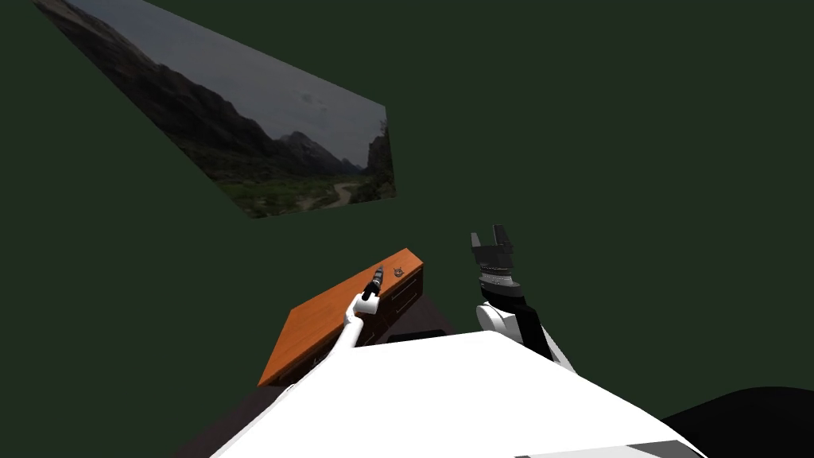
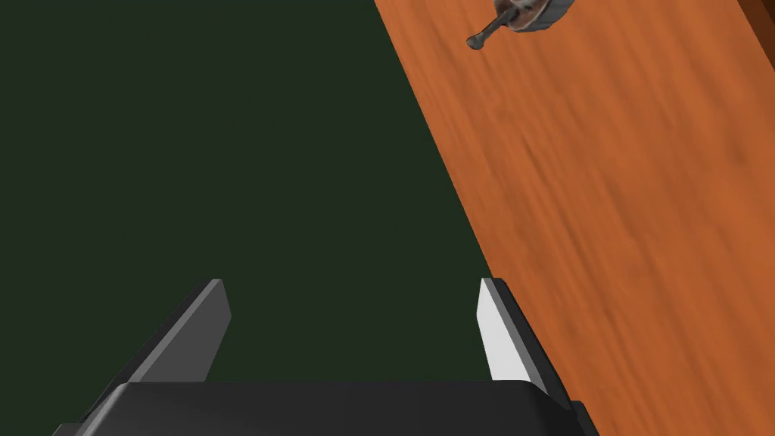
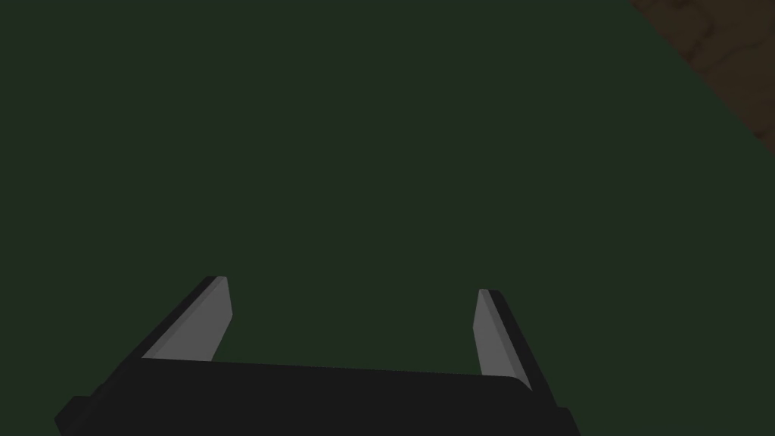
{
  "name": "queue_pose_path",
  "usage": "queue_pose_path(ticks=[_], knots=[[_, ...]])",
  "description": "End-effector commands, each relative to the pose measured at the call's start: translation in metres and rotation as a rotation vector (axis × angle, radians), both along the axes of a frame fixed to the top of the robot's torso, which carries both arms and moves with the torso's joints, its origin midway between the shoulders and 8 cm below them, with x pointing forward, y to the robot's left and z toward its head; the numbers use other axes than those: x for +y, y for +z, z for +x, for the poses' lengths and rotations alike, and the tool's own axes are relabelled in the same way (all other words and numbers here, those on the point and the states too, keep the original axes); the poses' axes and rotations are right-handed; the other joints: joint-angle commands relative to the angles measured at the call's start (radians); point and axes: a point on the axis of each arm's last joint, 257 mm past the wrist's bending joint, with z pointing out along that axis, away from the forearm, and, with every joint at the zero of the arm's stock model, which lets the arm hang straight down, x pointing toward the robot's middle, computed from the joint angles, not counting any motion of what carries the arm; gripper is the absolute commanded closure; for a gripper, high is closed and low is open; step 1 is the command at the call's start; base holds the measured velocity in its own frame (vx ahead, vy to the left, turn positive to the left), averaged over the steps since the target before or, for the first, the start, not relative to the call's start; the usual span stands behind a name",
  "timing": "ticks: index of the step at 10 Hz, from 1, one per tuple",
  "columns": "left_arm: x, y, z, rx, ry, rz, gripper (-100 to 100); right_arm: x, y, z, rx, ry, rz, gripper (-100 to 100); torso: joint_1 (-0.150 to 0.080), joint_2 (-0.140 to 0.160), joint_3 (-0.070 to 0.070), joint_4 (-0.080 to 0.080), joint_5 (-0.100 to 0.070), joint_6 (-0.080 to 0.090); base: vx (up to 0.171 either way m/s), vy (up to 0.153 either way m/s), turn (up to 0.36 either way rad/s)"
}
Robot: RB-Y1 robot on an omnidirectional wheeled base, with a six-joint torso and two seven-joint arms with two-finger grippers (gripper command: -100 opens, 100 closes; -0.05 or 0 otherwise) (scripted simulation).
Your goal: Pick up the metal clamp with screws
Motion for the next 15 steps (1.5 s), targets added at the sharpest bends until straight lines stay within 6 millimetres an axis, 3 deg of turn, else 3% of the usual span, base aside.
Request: queue_pose_path(ticks=[1, 4, 5, 9, 15], knots=[[0.003, -0.015, -0.004, 0.042, 0.007, 0.002, -100, 0.0, 0.0, 0.0, 0.0, 0.0, 0.0, 0, 0.0, 0.0, 0.0, 0.0, 0.0, 0.0, 0.045, -0.01, -0.068], [0.005, -0.051, -0.014, 0.154, 0.026, 0.009, -100, 0.0, 0.0, 0.0, 0.0, 0.0, 0.0, 0, 0.0, 0.0, 0.0, 0.0, 0.0, 0.0, 0.052, -0.009, -0.088], [0.005, -0.051, -0.015, 0.155, 0.026, 0.009, -100, 0.0, 0.0, 0.0, 0.0, 0.0, 0.0, 0, 0.0, -0.001, -0.001, 0.0, 0.0, 0.0, 0.048, -0.008, -0.06], [0.009, -0.105, -0.04, 0.34, 0.056, 0.026, -100, 0.0, 0.0, 0.0, 0.0, 0.0, 0.0, 0, -0.001, -0.003, -0.002, -0.001, 0.0, 0.0, 0.083, -0.022, -0.134], [0.013, -0.151, -0.078, 0.507, 0.084, 0.047, -100, 0.0, 0.0, 0.0, 0.0, 0.0, 0.0, 0, -0.001, -0.002, -0.001, -0.001, 0.0, -0.001, 0.077, -0.025, -0.072]])
